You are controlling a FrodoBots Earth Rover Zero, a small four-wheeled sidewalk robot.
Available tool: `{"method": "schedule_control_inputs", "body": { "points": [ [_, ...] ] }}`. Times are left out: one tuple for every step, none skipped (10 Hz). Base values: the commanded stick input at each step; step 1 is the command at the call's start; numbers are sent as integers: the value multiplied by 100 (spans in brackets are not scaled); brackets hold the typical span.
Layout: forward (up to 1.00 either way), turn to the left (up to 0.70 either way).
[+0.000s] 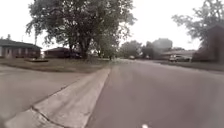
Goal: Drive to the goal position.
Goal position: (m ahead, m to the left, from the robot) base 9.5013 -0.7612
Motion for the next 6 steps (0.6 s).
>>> {"method": "schedule_control_inputs", "body": {
  "points": [
    [100,-2],
    [100,-3],
    [100,-18],
    [100,-9],
    [100,0],
    [100,0]
  ]
}}
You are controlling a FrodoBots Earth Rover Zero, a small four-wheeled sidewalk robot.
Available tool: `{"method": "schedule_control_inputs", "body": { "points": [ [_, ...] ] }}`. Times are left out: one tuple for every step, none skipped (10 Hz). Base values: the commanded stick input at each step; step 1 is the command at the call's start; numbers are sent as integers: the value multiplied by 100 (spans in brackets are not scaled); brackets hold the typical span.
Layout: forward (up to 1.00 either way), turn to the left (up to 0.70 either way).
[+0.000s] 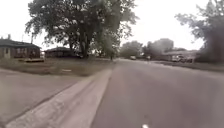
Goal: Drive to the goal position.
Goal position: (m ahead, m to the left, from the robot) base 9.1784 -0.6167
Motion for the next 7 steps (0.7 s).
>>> {"method": "schedule_control_inputs", "body": {
  "points": [
    [100,0],
    [100,0],
    [100,0],
    [100,0],
    [100,0],
    [100,0],
    [100,0]
  ]
}}
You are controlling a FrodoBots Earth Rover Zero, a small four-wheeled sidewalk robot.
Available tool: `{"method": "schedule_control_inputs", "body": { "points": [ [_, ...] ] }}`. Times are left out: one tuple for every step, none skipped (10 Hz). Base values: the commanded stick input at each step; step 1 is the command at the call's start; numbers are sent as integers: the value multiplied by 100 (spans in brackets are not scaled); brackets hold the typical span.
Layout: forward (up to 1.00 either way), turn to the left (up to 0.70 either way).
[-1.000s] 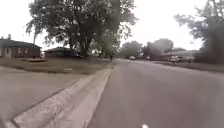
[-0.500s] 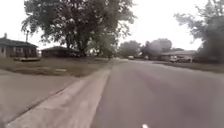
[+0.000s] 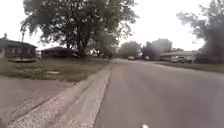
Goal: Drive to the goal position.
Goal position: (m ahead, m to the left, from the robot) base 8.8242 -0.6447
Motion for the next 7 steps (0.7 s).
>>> {"method": "schedule_control_inputs", "body": {
  "points": [
    [100,0],
    [100,0],
    [100,0],
    [100,0],
    [100,0],
    [100,-26],
    [100,-39]
  ]
}}
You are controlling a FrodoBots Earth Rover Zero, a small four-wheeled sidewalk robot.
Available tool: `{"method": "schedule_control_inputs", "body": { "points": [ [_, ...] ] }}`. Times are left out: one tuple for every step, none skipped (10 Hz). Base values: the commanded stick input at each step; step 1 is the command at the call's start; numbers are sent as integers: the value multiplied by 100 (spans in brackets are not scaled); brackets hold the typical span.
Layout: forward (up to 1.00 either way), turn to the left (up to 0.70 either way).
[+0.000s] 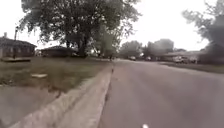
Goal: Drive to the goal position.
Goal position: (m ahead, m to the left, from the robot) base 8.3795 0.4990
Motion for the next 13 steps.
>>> {"method": "schedule_control_inputs", "body": {
  "points": [
    [100,-39],
    [100,-39],
    [100,-39],
    [100,-34],
    [100,-10],
    [100,0],
    [100,0],
    [100,0],
    [100,0],
    [100,0],
    [100,0],
    [100,0],
    [100,0]
  ]
}}
